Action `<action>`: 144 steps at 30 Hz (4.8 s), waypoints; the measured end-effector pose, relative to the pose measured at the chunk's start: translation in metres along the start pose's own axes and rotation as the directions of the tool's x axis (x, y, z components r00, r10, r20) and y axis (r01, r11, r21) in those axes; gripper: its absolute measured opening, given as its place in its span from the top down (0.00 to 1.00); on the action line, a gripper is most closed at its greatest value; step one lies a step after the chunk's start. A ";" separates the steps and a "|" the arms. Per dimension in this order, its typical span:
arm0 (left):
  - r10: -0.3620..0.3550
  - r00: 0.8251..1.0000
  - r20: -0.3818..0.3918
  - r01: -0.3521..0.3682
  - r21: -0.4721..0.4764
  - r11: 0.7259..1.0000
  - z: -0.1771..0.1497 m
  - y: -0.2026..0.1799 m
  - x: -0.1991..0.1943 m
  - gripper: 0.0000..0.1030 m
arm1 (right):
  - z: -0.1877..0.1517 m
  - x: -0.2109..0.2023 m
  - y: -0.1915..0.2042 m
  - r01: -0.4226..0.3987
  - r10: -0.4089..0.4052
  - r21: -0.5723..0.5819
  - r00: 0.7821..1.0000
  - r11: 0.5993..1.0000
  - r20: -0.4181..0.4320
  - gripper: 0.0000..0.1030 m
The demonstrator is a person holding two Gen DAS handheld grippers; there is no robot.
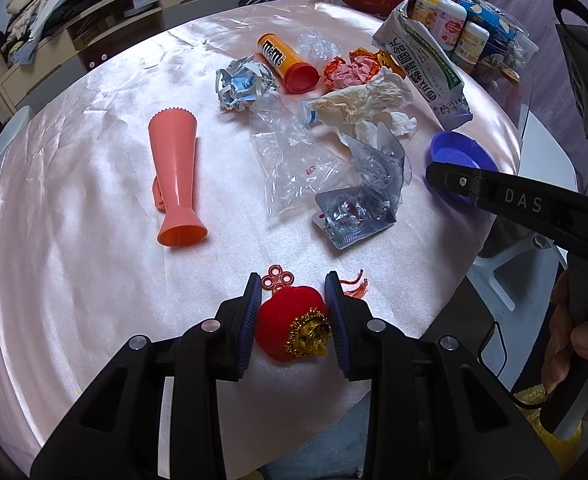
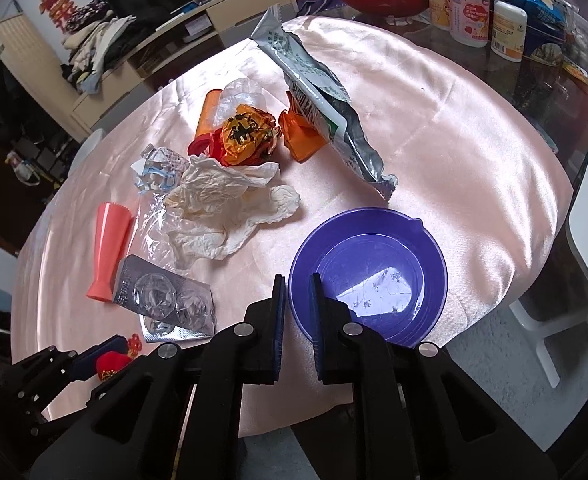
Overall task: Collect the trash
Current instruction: 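Carry ornament and plate to the black bin while both tools open to drop them, then grasp the silver blister pack with the left tool while the right tool grasps the grey wrapper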
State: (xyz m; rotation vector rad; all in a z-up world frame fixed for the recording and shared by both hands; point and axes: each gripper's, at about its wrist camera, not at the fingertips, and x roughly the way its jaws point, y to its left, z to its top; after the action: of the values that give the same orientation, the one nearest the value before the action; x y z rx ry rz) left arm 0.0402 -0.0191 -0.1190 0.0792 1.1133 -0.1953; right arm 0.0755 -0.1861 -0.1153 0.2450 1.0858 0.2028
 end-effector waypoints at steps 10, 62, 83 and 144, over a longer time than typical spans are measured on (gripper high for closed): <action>-0.011 1.000 -0.003 0.011 -0.006 1.000 -0.001 0.003 -0.001 0.70 | -0.001 0.007 0.024 0.054 -0.054 -0.094 0.999 0.994 0.004 0.74; -0.172 0.961 -0.216 0.203 0.132 0.970 -0.071 -0.136 0.083 0.70 | -0.106 -0.002 -0.113 0.050 -0.019 0.198 0.988 0.979 -0.156 0.93; -0.172 0.975 -0.141 0.191 0.140 0.972 -0.064 -0.123 0.038 0.22 | -0.094 -0.042 -0.129 0.151 -0.140 0.243 0.988 0.958 -0.061 0.27; -0.122 0.991 0.059 0.122 0.002 0.993 0.052 -0.035 -0.028 0.75 | 0.062 -0.038 -0.027 0.053 -0.042 -0.125 0.995 0.991 0.091 0.84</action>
State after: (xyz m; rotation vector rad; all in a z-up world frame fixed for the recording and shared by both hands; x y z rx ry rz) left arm 0.0673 -0.0580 -0.0694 0.0036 1.0601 -0.3037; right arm 0.1142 -0.2290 -0.0635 0.1119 0.9865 0.2159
